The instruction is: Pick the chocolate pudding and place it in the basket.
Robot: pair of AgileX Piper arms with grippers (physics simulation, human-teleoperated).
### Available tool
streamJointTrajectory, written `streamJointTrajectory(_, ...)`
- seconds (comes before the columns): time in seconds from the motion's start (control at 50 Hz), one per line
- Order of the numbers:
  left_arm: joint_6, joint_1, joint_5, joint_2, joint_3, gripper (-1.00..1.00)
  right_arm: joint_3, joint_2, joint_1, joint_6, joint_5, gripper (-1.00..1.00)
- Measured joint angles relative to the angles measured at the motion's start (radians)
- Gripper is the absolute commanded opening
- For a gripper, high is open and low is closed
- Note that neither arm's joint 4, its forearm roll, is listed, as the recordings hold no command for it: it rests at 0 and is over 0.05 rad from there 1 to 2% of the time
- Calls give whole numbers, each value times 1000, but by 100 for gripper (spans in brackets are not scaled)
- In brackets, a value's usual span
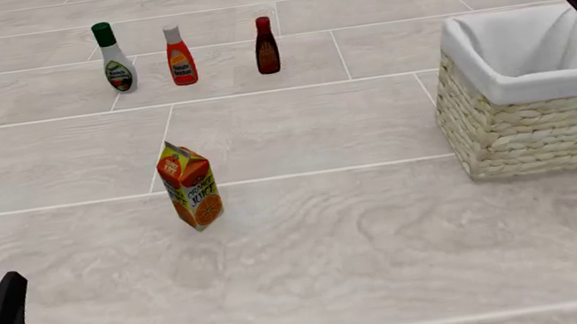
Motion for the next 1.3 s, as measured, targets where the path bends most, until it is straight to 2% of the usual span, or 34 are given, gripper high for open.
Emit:
streamJointTrajectory(0.44,0,0,0,0,0,100,-205,150,8,-77,95,-100)
streamJointTrajectory(0.96,0,0,0,0,0,100,-288,258,2,-146,122,-100)
streamJointTrajectory(1.3,0,0,0,0,0,100,-363,329,1,-169,141,-100)
